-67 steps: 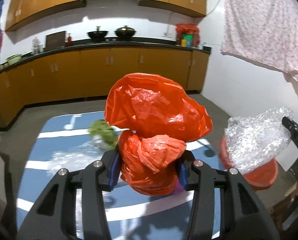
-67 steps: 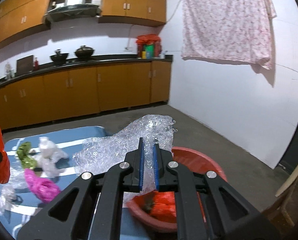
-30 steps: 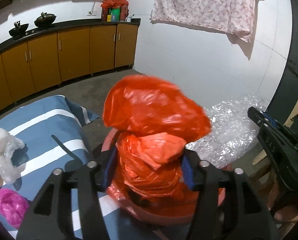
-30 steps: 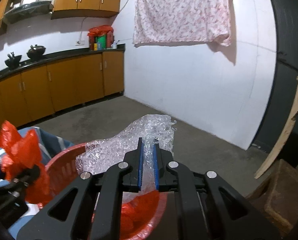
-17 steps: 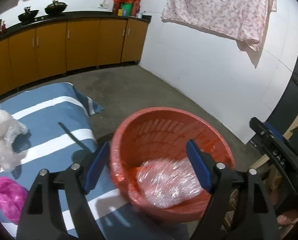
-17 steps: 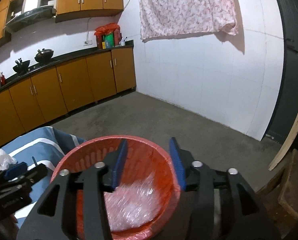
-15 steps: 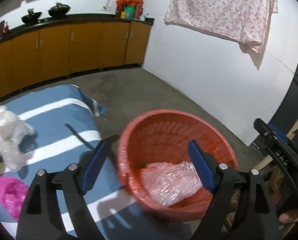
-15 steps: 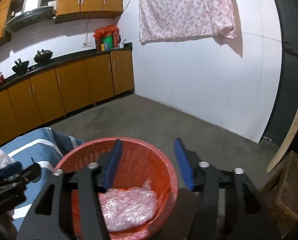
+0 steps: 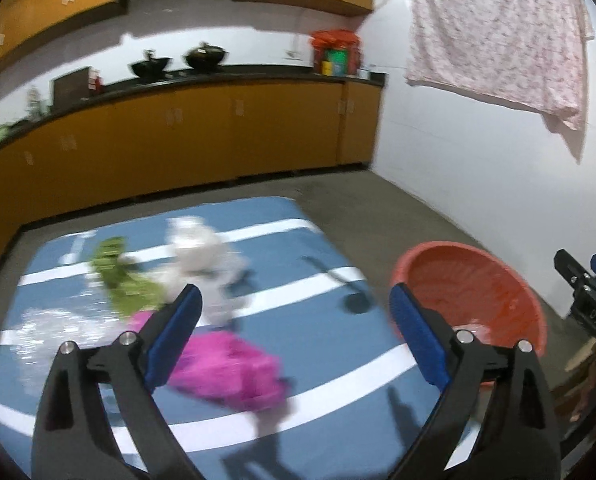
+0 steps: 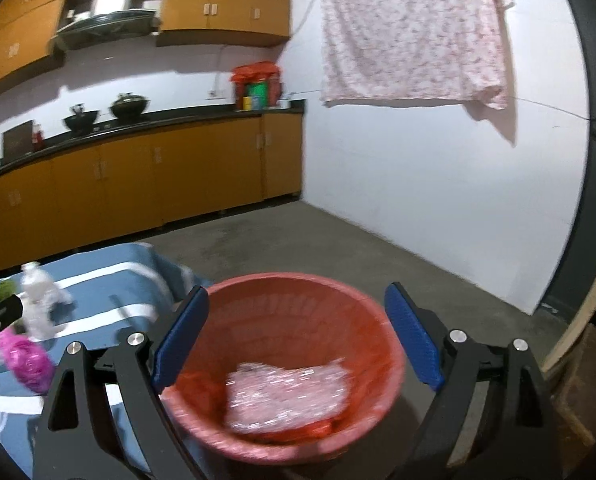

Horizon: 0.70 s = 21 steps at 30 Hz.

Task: Collect trash
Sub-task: 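Grasp the pink bag with the right tool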

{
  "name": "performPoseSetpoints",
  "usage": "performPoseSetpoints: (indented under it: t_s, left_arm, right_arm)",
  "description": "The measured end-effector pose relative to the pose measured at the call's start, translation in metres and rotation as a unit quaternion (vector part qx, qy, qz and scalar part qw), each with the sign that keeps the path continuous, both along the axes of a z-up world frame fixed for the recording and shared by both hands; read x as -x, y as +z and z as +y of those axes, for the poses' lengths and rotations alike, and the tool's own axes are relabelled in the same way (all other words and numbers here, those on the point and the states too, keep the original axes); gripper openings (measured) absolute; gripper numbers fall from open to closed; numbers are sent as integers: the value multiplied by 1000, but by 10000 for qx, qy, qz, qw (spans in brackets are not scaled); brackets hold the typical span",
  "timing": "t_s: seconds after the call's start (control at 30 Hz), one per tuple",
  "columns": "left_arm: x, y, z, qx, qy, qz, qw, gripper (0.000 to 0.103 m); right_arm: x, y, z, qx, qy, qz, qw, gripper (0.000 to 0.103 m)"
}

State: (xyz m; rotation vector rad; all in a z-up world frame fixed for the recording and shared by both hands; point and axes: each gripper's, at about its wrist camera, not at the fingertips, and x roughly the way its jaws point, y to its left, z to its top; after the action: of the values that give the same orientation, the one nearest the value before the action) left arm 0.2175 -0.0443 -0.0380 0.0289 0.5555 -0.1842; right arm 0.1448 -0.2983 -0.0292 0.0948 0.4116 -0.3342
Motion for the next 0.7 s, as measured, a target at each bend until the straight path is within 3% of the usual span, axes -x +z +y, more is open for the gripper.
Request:
performPoseSetpoints:
  t_s: [0.17, 0.3, 0.5, 0.7]
  left_arm:
    - [25, -1, 62, -308, 581, -138, 9977, 96]
    - [45, -9, 110, -509, 1010, -93, 9935, 96]
    - [66, -27, 181, -211, 1511, 226, 9880, 96]
    - [76, -38, 208, -133, 1604, 319, 9864, 96]
  right_arm:
    - [-8, -1, 53, -24, 841, 119, 9964, 89]
    - [-16, -4, 102, -73, 1628, 245, 9863, 89]
    - [-34, -19, 168, -216, 2567, 534, 9648, 89]
    - [-55, -38, 213, -91, 2983, 870, 9505, 89]
